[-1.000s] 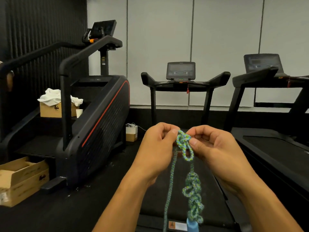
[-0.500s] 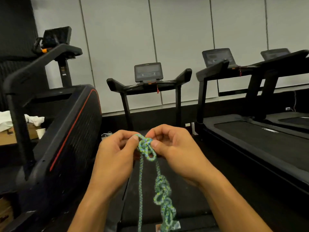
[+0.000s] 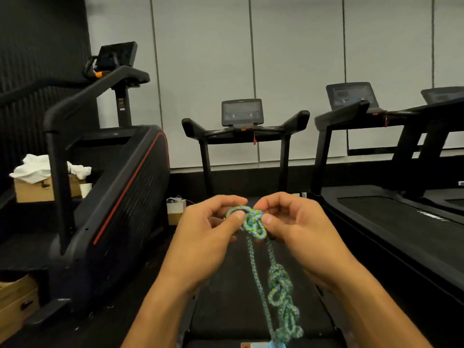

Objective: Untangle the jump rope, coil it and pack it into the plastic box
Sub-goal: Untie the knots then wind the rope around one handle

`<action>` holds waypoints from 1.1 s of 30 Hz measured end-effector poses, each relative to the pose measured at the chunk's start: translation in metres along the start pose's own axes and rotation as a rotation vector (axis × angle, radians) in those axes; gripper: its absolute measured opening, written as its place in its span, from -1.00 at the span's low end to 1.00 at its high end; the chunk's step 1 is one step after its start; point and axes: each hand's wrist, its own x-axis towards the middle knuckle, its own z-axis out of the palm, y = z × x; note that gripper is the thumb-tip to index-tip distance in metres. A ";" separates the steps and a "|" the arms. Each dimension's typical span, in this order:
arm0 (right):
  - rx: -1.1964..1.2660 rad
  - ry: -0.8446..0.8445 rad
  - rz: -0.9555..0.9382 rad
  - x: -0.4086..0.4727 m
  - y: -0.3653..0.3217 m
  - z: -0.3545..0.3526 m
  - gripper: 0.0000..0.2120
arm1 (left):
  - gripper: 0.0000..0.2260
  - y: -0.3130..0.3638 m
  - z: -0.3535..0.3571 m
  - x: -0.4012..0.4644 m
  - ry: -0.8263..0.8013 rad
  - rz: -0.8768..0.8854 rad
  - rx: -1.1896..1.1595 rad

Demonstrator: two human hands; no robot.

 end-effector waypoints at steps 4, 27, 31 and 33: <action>0.014 -0.057 -0.002 -0.002 -0.003 0.006 -0.78 | -0.89 -0.007 -0.002 0.002 0.087 0.020 0.044; 0.001 0.024 -0.060 0.002 0.003 0.027 -0.82 | -0.86 -0.002 -0.013 -0.001 0.123 -0.005 -0.085; -0.101 0.039 -0.093 0.001 0.001 0.022 -0.81 | -0.91 -0.004 -0.005 0.001 0.118 0.015 -0.054; -0.113 0.029 -0.079 0.001 0.000 0.019 -0.80 | -0.85 -0.004 0.000 0.002 0.091 0.027 -0.021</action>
